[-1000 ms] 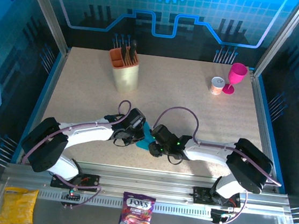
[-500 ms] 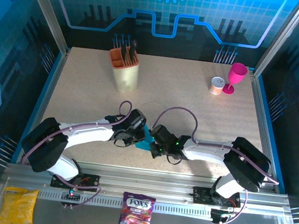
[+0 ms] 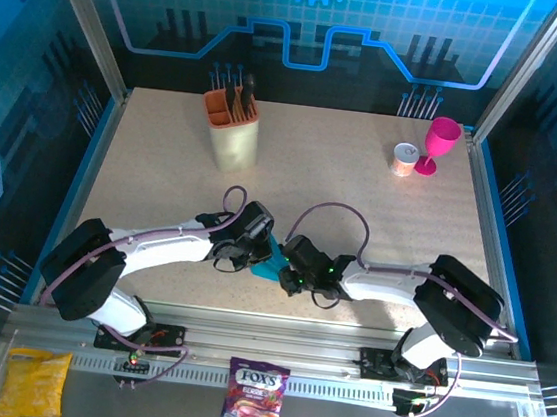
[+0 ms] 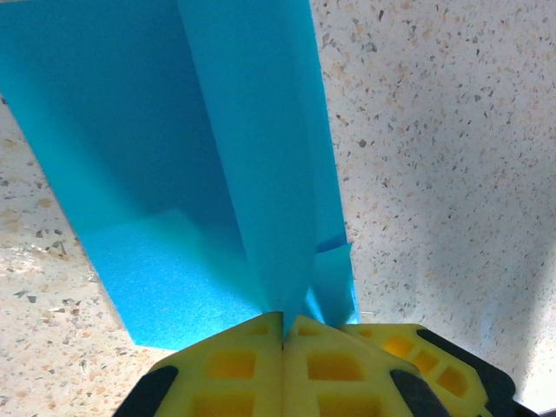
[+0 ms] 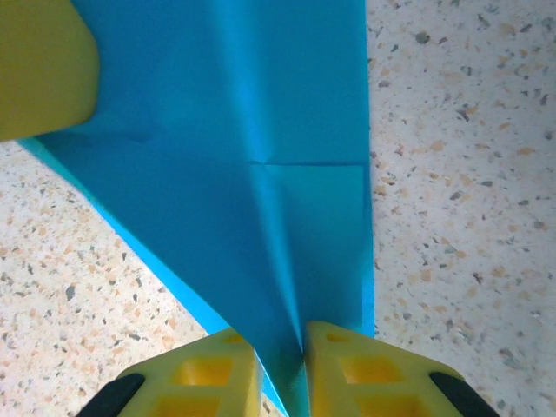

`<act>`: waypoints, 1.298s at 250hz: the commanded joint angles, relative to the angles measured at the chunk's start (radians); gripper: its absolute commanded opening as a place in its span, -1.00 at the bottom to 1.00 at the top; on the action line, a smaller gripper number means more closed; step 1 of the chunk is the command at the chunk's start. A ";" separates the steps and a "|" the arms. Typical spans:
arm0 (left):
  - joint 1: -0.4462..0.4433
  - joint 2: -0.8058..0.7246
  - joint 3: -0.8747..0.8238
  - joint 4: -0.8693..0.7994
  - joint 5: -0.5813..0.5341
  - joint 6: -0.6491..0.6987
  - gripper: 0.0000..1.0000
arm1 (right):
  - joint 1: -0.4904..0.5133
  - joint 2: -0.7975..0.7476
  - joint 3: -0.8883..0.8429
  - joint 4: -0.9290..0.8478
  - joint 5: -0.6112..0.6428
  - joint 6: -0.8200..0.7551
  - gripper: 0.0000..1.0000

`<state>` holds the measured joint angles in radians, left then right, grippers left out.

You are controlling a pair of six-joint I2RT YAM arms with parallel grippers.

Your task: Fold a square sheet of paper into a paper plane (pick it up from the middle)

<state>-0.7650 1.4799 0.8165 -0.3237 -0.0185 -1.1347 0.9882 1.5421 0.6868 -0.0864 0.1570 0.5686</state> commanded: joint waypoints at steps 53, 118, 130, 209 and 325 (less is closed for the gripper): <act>-0.005 -0.006 0.022 -0.035 -0.024 0.011 -1.00 | 0.006 -0.018 -0.007 -0.046 0.018 0.004 -0.60; -0.006 -0.009 0.028 -0.028 -0.019 0.012 -1.00 | 0.003 0.020 -0.017 -0.018 0.006 0.010 -1.00; -0.006 -0.009 0.031 -0.025 -0.017 0.013 -1.00 | 0.003 0.026 -0.023 -0.009 0.003 0.015 -1.00; -0.003 -0.053 0.076 -0.054 -0.072 0.106 -0.27 | -0.038 0.041 -0.093 0.076 -0.062 0.066 -1.00; -0.001 -0.135 -0.012 -0.006 -0.130 0.198 -0.17 | -0.209 0.128 -0.083 0.092 -0.436 0.103 -1.00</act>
<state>-0.7696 1.3815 0.8532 -0.3573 -0.1272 -0.9913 0.8204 1.5902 0.6155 0.1005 -0.1612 0.6483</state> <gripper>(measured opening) 0.438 0.061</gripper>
